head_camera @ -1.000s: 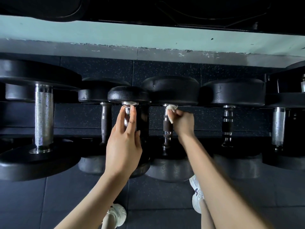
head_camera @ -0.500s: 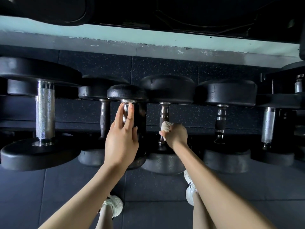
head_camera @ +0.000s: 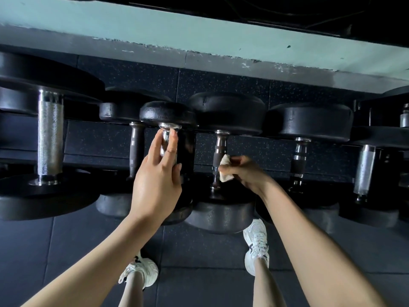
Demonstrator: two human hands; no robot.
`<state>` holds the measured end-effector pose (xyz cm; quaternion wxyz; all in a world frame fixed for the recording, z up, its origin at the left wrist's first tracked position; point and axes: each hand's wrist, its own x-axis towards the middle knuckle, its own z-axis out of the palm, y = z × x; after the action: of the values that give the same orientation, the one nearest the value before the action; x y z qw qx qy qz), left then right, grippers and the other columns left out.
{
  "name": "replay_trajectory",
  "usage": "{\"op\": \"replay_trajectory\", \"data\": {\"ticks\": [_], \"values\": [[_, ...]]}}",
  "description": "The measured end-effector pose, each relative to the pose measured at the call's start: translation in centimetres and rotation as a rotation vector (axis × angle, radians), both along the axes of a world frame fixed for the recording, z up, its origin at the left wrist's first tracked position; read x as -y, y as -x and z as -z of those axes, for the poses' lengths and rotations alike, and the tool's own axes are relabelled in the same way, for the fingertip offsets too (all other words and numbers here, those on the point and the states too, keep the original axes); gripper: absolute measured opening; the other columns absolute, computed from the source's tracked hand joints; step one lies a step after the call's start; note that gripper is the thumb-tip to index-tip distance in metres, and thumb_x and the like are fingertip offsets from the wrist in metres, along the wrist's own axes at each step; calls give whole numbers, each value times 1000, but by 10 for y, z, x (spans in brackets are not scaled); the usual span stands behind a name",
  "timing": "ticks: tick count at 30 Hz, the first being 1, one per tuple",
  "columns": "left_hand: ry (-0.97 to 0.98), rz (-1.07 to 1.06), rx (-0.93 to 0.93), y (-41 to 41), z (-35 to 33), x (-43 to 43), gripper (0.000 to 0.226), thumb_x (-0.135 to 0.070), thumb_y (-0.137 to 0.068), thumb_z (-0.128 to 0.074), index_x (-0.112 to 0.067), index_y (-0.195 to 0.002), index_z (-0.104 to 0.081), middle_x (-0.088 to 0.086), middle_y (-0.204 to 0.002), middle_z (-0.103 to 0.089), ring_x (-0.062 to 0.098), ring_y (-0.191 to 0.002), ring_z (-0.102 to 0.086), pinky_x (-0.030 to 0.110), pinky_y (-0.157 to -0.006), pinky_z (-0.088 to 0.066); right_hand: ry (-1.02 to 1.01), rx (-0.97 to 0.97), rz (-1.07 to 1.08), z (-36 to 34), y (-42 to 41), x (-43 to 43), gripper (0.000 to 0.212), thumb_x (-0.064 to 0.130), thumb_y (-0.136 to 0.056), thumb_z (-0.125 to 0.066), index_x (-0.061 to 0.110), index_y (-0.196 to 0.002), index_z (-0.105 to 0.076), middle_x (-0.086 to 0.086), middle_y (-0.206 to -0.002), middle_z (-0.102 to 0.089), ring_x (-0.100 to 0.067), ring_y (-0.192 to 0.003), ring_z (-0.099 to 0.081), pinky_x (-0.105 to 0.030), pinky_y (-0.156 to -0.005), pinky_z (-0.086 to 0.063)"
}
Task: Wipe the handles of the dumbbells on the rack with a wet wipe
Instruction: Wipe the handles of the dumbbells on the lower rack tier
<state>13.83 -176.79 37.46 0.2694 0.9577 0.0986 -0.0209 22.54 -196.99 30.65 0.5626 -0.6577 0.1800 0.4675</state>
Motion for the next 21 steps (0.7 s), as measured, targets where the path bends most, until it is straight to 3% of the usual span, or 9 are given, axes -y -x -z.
{"op": "replay_trajectory", "data": {"ticks": [3,7,10,13,16,19,21], "values": [[-2,-13,0,0,1,0,66,-7,-88,-60,-13,-147,-32,17,-151,-30,36,-113,-55,39,-77,-52,10,40,26,5,8,-3,16,8,-78,-73,20,-71,-65,6,-64,-64,-8,-60,-60,-19,-61,-46],[7,-14,3,0,0,0,66,-7,-88,-60,-14,-147,-32,15,-152,-31,35,-112,-55,38,-78,-51,289,299,56,-5,14,-18,21,14,-75,-78,17,-86,-60,9,-77,-62,-6,-72,-59,-10,-59,-42],[17,-19,4,0,0,-1,67,-6,-87,-61,-14,-147,-33,15,-151,-32,35,-114,-55,38,-77,-52,537,454,25,-8,16,-27,49,24,-69,-82,8,-106,-54,3,-90,-58,-13,-82,-55,-17,-61,-33],[22,-16,8,1,0,-1,67,-6,-86,-62,-14,-146,-34,15,-150,-33,35,-116,-55,38,-78,-52,677,608,-43,-10,21,-30,39,33,-70,-79,13,-99,-61,-2,-91,-69,-20,-83,-61,-23,-63,-34],[28,-21,10,0,0,-2,67,-5,-86,-63,-14,-146,-35,15,-150,-33,35,-118,-54,39,-79,-53,680,661,-124,-15,25,-34,19,33,-85,-65,15,-79,-66,-7,-75,-69,-21,-68,-58,-22,-52,-29],[32,-17,22,0,0,-1,67,-4,-86,-63,-13,-146,-35,15,-150,-34,33,-122,-52,36,-80,-51,581,581,-138,-18,33,-41,37,38,-97,-44,10,-80,-62,-14,-79,-67,-27,-74,-62,-31,-62,-40],[34,-23,21,0,0,-1,67,-4,-86,-62,-13,-146,-35,15,-150,-34,33,-123,-51,35,-81,-50,513,510,-15,-14,35,-45,50,42,-98,-38,5,-72,-59,-13,-72,-66,-23,-65,-61,-30,-58,-42]]}}
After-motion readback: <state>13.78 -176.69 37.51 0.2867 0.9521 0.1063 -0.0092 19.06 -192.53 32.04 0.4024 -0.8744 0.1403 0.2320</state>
